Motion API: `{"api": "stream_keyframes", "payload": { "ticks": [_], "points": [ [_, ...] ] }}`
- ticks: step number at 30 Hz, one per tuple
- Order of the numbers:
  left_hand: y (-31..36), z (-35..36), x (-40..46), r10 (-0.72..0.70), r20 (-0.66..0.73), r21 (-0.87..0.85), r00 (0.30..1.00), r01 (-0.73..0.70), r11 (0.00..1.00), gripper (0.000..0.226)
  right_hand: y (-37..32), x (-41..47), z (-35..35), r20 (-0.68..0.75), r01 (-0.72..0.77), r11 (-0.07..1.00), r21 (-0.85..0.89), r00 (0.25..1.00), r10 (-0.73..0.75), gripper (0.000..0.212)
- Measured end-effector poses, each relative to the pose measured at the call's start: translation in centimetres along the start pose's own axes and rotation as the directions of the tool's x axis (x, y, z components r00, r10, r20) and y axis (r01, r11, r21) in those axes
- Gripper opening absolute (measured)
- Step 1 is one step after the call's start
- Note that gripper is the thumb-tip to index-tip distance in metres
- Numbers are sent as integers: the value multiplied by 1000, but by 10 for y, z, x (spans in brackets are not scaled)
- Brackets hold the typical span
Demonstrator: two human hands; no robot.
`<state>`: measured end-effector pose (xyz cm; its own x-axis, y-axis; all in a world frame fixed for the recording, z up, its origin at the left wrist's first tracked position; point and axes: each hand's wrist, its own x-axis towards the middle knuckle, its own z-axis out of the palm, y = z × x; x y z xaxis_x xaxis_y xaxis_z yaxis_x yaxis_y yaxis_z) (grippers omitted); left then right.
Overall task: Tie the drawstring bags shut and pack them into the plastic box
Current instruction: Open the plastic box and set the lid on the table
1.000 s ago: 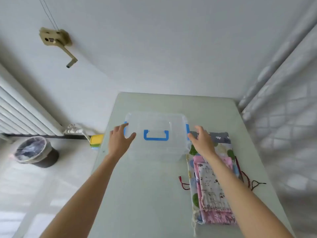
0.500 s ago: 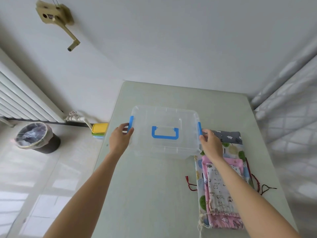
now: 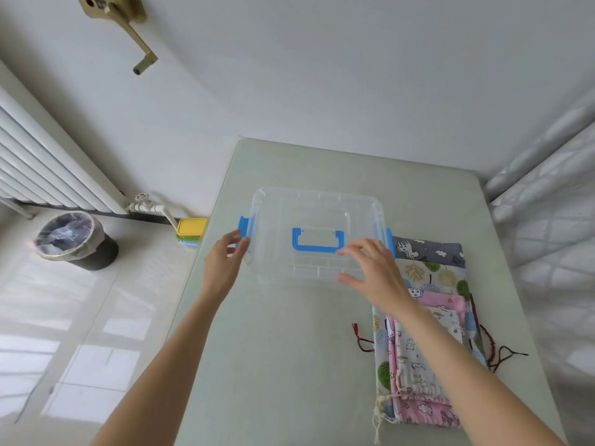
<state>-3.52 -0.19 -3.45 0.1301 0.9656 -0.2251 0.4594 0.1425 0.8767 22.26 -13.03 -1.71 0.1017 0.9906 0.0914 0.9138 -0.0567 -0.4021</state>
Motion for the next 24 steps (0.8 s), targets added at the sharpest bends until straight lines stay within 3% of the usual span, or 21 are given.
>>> {"api": "stream_keyframes", "payload": {
  "ticks": [3, 6, 11, 16, 20, 24],
  "points": [
    [0, 2, -12, -50, 131, 23, 990, 48, 999, 48, -12, -1, 14, 76, 59, 989, -133, 996, -50, 43],
    [-7, 2, -16, -105, 128, -11, 986, 107, 994, 45, -14, 0, 18, 45, 66, 985, -159, 997, -59, 27],
    [3, 3, -22, -147, 166, -146, 975, 172, 974, 51, -13, -2, 8, -9, 24, 999, -30, 1000, -24, 18],
    [14, 14, -31, -129, 137, -113, 982, 145, 983, 45, -6, 0, -2, -35, -8, 1000, -22, 999, 7, 17],
    [11, 2, -45, -101, 67, -165, 993, 111, 980, 44, -13, 6, -6, -174, 206, 963, -172, 956, -236, 34],
    [13, -43, -49, -151, -64, -485, 986, 101, 869, 23, -38, 21, -10, -157, 522, 833, -182, 821, -548, 16]
  ]
}}
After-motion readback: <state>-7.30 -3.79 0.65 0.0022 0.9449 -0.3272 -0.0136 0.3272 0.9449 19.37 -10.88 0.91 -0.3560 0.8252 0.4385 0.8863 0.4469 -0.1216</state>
